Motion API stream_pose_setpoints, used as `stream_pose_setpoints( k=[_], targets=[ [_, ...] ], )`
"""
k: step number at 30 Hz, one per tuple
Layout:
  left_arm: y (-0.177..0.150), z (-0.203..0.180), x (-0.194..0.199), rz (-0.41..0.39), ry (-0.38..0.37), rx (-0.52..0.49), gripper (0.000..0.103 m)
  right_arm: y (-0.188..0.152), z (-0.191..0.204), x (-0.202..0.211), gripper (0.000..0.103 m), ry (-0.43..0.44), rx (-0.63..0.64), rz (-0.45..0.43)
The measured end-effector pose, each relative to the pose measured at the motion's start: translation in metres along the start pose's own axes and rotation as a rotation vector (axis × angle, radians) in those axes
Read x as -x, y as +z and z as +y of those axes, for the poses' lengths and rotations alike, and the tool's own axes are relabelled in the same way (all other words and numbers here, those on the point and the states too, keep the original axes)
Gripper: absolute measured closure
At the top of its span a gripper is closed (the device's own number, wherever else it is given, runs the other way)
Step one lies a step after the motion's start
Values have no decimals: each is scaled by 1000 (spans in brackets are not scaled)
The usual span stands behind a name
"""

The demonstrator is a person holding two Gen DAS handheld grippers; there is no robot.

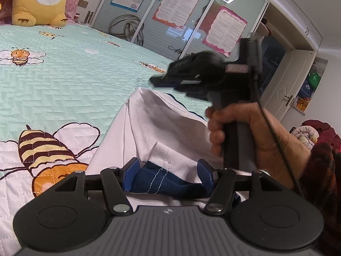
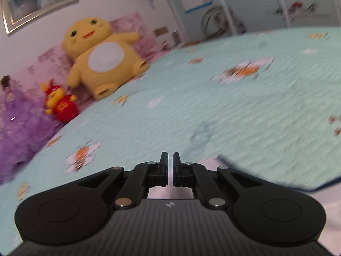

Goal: Fold clothes

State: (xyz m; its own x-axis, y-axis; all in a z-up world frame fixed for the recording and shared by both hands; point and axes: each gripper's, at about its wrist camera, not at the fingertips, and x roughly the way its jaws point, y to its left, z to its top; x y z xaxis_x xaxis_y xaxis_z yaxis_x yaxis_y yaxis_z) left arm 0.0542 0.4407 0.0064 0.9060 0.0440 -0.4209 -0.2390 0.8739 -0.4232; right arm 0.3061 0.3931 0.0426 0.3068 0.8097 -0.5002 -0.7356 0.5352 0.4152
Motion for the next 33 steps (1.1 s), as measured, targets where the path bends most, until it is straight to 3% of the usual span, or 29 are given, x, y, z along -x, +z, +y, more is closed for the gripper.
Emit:
stream_pose_setpoints(
  k=[2, 7, 11, 14, 17, 18, 21, 26, 30, 33],
  targets=[
    [0, 1, 0, 0, -2, 2, 39, -6, 1, -19, 103, -79, 21, 59],
    [1, 2, 0, 1, -7, 6, 39, -9, 2, -10, 97, -83, -29, -31],
    [0, 2, 0, 1, -7, 6, 38, -18, -11, 46, 97, -80, -79, -145],
    [1, 2, 0, 2, -6, 4, 38, -30, -44, 99, 97, -109, -212, -275],
    [1, 2, 0, 2, -5, 2, 38, -44, -81, 141, 80, -234, -317, -366],
    [1, 2, 0, 1, -6, 3, 38, -49, -93, 153, 80, -286, -338, -387],
    [1, 3, 0, 0, -10, 7, 39, -62, -120, 166, 80, -346, -416, -406],
    [1, 3, 0, 1, -10, 6, 39, -80, -135, 159, 80, -297, -498, -447],
    [2, 1, 0, 3, -3, -3, 40, -87, -147, 146, 82, -290, -554, -376],
    [1, -1, -1, 4, 4, -13, 39, -91, -148, 150, 82, -278, -572, -384]
  ],
)
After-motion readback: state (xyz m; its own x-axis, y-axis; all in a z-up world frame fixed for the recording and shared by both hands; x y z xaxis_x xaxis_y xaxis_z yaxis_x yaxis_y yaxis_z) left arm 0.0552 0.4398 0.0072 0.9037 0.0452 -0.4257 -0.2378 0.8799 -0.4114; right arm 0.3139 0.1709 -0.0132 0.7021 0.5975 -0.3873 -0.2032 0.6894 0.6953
